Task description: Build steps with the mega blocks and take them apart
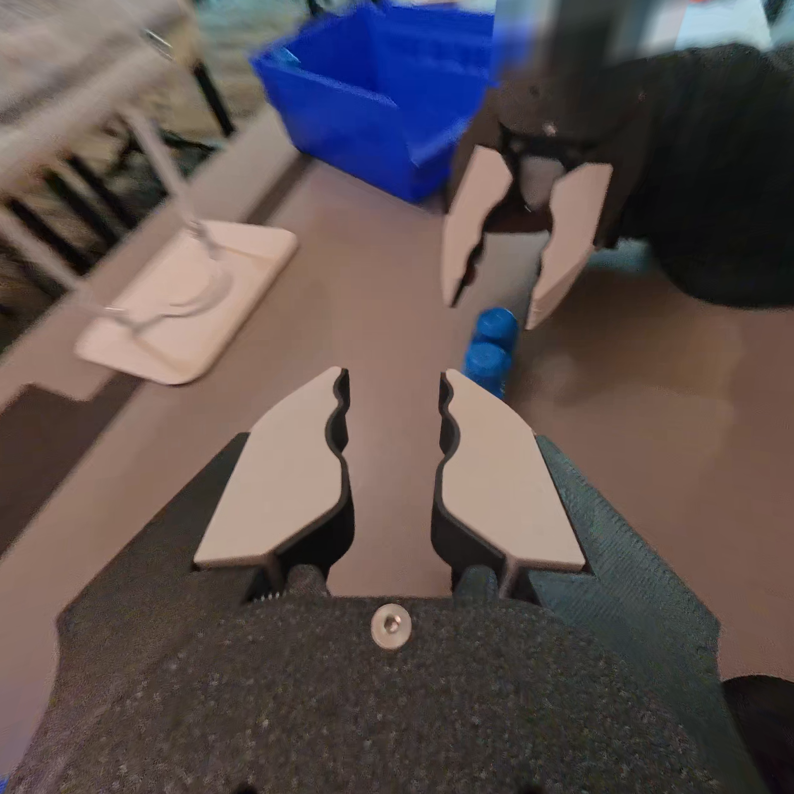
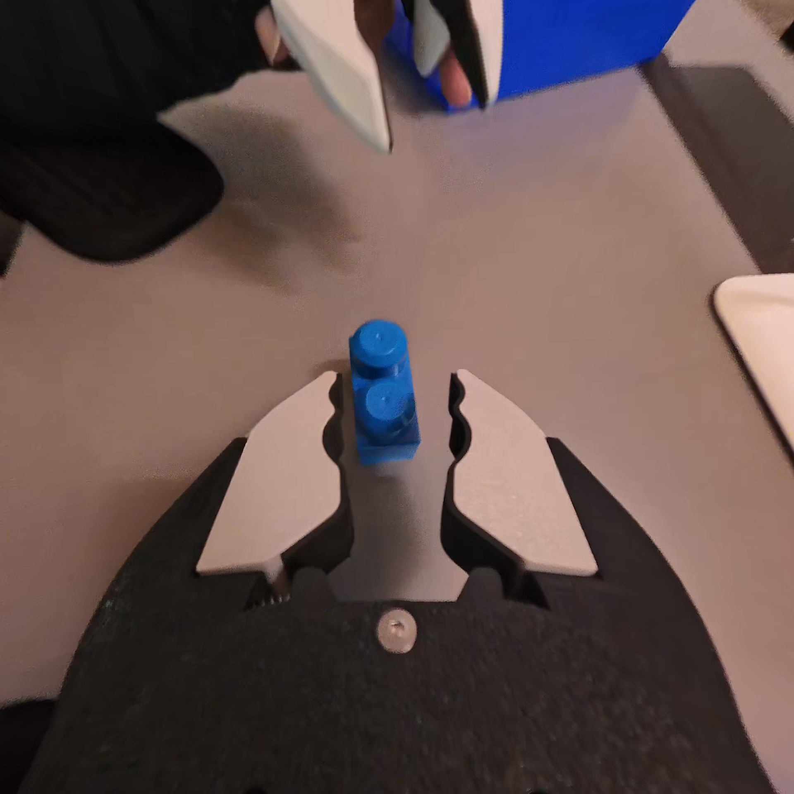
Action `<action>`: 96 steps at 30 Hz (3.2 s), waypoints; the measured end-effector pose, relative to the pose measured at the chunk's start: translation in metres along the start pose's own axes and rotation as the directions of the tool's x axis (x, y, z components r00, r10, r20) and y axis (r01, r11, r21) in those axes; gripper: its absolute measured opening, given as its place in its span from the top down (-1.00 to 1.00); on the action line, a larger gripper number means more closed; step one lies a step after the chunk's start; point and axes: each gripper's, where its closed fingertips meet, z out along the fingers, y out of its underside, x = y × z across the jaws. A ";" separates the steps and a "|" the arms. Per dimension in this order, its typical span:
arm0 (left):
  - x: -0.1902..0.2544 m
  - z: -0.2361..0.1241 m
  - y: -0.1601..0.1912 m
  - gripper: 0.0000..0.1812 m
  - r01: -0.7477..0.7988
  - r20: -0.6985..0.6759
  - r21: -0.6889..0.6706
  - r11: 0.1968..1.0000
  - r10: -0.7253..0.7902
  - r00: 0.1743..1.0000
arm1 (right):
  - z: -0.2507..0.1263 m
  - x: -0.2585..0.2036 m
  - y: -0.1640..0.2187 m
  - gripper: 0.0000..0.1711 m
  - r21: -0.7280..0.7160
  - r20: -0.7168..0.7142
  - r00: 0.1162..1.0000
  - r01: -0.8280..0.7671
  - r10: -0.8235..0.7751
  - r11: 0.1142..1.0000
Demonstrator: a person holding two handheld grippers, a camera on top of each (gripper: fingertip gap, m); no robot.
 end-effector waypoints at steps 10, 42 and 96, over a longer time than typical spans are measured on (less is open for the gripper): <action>-0.151 -0.185 0.056 0.59 0.224 0.510 -0.211 0.951 -0.088 0.856 | -0.015 0.025 -0.020 0.47 0.212 -0.048 0.992 -0.106 0.118 0.971; -0.215 -0.205 0.093 0.67 0.587 0.677 -0.380 0.715 -0.217 0.703 | -0.016 0.039 -0.026 0.57 0.201 -0.191 0.979 -0.038 0.077 0.979; -0.001 0.066 0.035 0.65 0.193 -0.054 -0.105 0.976 -0.199 0.978 | -0.018 0.030 0.058 0.58 -0.050 -0.039 0.996 -0.079 0.077 0.996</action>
